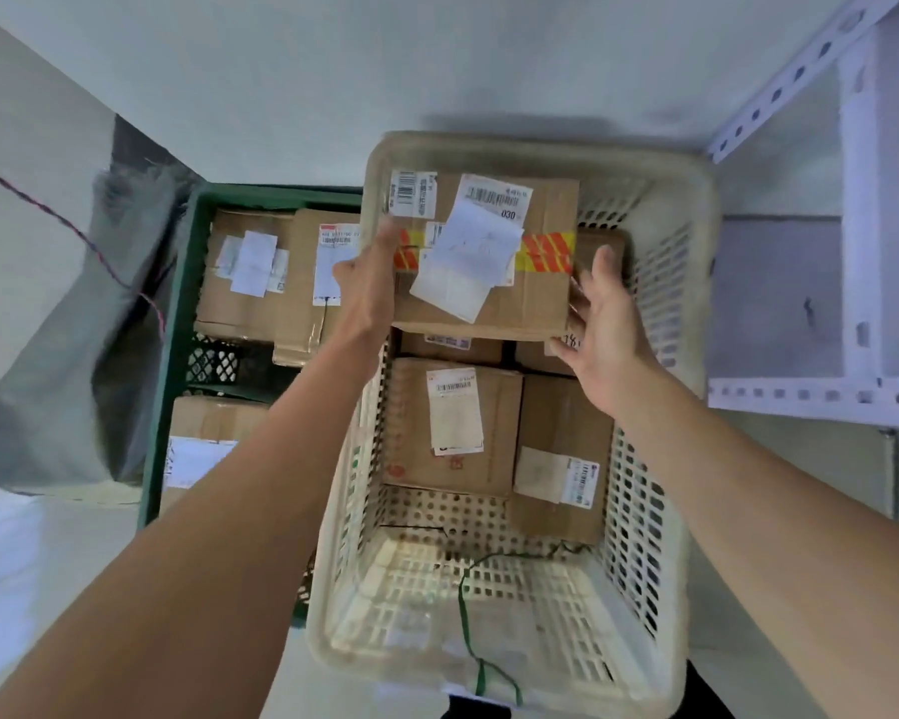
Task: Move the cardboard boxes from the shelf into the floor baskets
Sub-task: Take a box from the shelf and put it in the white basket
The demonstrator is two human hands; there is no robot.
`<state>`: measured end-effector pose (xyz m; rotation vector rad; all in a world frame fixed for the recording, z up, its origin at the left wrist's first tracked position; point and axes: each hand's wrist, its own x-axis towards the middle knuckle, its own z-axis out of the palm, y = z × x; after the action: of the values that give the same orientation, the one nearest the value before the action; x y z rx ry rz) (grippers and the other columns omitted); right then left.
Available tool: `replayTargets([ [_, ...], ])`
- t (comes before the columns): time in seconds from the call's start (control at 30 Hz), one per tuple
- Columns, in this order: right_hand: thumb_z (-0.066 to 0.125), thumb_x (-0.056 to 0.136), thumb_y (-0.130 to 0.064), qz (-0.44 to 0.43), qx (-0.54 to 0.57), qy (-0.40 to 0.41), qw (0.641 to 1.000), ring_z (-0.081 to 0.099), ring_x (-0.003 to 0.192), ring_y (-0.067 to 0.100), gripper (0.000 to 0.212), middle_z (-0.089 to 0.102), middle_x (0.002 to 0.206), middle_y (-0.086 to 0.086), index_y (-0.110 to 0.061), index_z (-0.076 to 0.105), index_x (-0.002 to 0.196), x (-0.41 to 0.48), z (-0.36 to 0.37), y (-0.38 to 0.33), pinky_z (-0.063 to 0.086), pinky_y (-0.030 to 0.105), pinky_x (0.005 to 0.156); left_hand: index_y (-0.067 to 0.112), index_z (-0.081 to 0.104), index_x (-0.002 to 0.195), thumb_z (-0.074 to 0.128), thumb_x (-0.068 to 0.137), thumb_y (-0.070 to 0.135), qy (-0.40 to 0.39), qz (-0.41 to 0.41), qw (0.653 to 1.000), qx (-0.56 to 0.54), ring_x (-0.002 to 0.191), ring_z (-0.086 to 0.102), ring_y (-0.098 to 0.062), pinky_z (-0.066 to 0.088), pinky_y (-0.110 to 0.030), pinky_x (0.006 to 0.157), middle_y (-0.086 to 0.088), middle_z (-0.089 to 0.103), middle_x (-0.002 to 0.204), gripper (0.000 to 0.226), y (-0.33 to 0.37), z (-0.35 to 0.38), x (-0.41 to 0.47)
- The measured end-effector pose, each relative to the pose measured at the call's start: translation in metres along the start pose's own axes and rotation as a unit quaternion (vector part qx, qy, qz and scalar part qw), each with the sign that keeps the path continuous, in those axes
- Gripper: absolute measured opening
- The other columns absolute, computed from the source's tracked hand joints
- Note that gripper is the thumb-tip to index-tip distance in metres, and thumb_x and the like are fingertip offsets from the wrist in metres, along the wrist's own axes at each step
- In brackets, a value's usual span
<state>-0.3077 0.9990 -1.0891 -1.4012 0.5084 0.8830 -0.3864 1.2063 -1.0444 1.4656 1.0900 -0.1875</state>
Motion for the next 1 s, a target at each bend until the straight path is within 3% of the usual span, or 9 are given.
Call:
replayTargets([
  [0.13, 0.040, 0.099, -0.077, -0.001, -0.004, 0.003, 1.000, 0.051, 0.141, 0.017, 0.068, 0.059, 0.150, -0.003, -0.033, 0.058, 0.148, 0.029, 0.012, -0.004, 0.033, 0.048, 0.120, 0.035, 0.061, 0.142, 0.033, 0.086, 0.077, 0.007, 0.032, 0.999, 0.035, 0.141, 0.050, -0.036, 0.034, -0.058, 0.124, -0.011, 0.053, 0.152, 0.076, 0.001, 0.006, 0.023],
  [0.27, 0.042, 0.099, -0.077, 0.004, 0.001, 0.005, 1.000, 0.062, 0.110, 0.002, 0.050, 0.073, 0.113, -0.017, -0.042, 0.067, 0.123, 0.048, 0.016, -0.004, 0.041, 0.039, 0.102, 0.052, 0.056, 0.111, 0.026, 0.103, 0.067, 0.037, 0.088, 0.991, 0.097, 0.126, 0.036, -0.021, 0.025, -0.048, 0.112, 0.020, 0.055, 0.116, 0.034, -0.001, 0.014, 0.032],
  [0.4, 0.040, 0.098, -0.080, 0.001, -0.003, -0.008, 1.000, 0.059, 0.107, -0.003, 0.043, 0.073, 0.103, -0.024, -0.048, 0.067, 0.108, 0.055, 0.023, 0.002, 0.039, 0.034, 0.103, 0.038, 0.055, 0.083, 0.036, 0.098, 0.062, 0.084, 0.066, 0.991, 0.075, 0.140, 0.049, -0.043, 0.033, -0.062, 0.124, -0.012, 0.067, 0.124, 0.034, 0.004, 0.015, 0.039],
  [0.5, 0.039, 0.096, -0.083, 0.009, 0.000, -0.023, 1.000, 0.057, 0.124, 0.003, 0.049, 0.069, 0.119, -0.022, -0.049, 0.067, 0.116, 0.061, 0.027, 0.007, 0.030, 0.040, 0.120, 0.038, 0.057, 0.092, 0.033, 0.101, 0.064, 0.035, 0.052, 0.994, 0.093, 0.143, 0.046, -0.047, 0.029, -0.066, 0.124, -0.016, 0.062, 0.118, 0.036, 0.001, 0.015, 0.043],
  [0.6, 0.038, 0.095, -0.084, 0.018, -0.009, -0.029, 0.999, 0.050, 0.139, 0.010, 0.049, 0.066, 0.121, -0.022, -0.049, 0.064, 0.117, 0.063, 0.028, 0.012, 0.025, 0.041, 0.126, 0.017, 0.064, 0.127, 0.026, 0.112, 0.064, 0.006, 0.040, 0.994, 0.102, 0.146, 0.045, -0.049, 0.025, -0.065, 0.127, -0.026, 0.061, 0.145, 0.062, -0.008, 0.016, 0.045],
  [0.73, 0.035, 0.095, -0.086, 0.010, -0.028, -0.042, 0.999, 0.046, 0.143, 0.010, 0.061, 0.063, 0.137, -0.018, -0.046, 0.061, 0.132, 0.062, 0.027, 0.015, 0.023, 0.042, 0.128, 0.023, 0.057, 0.130, 0.019, 0.117, 0.056, 0.002, 0.061, 0.993, 0.098, 0.146, 0.047, -0.037, 0.021, -0.060, 0.130, -0.013, 0.060, 0.150, 0.053, -0.018, 0.016, 0.047],
  [0.87, 0.023, 0.099, -0.082, -0.019, -0.059, -0.056, 0.996, 0.048, 0.131, 0.006, 0.071, 0.060, 0.138, -0.023, -0.043, 0.051, 0.152, 0.050, 0.023, 0.007, 0.018, 0.037, 0.119, 0.027, 0.041, 0.167, 0.017, 0.113, 0.066, -0.014, 0.085, 0.991, 0.097, 0.163, 0.029, -0.029, 0.014, -0.061, 0.134, -0.004, 0.042, 0.173, 0.070, -0.018, 0.014, 0.036],
  [0.93, 0.019, 0.102, -0.078, -0.042, -0.062, -0.052, 0.996, 0.046, 0.140, 0.005, 0.068, 0.048, 0.155, -0.021, -0.043, 0.042, 0.156, 0.035, 0.021, -0.004, 0.014, 0.039, 0.122, 0.031, 0.028, 0.172, 0.015, 0.112, 0.067, -0.027, 0.100, 0.990, 0.096, 0.166, 0.024, -0.024, 0.012, -0.059, 0.135, -0.001, 0.032, 0.178, 0.071, -0.013, 0.012, 0.022],
  [1.0, 0.017, 0.105, -0.074, -0.076, -0.048, -0.047, 0.995, 0.021, 0.161, 0.010, 0.073, 0.023, 0.175, -0.010, -0.036, 0.024, 0.166, 0.015, 0.020, -0.020, 0.008, 0.044, 0.130, 0.028, 0.022, 0.173, 0.015, 0.113, 0.066, -0.041, 0.113, 0.989, 0.084, 0.166, 0.023, -0.020, 0.012, -0.056, 0.136, -0.001, 0.027, 0.180, 0.071, -0.003, 0.009, 0.003],
])
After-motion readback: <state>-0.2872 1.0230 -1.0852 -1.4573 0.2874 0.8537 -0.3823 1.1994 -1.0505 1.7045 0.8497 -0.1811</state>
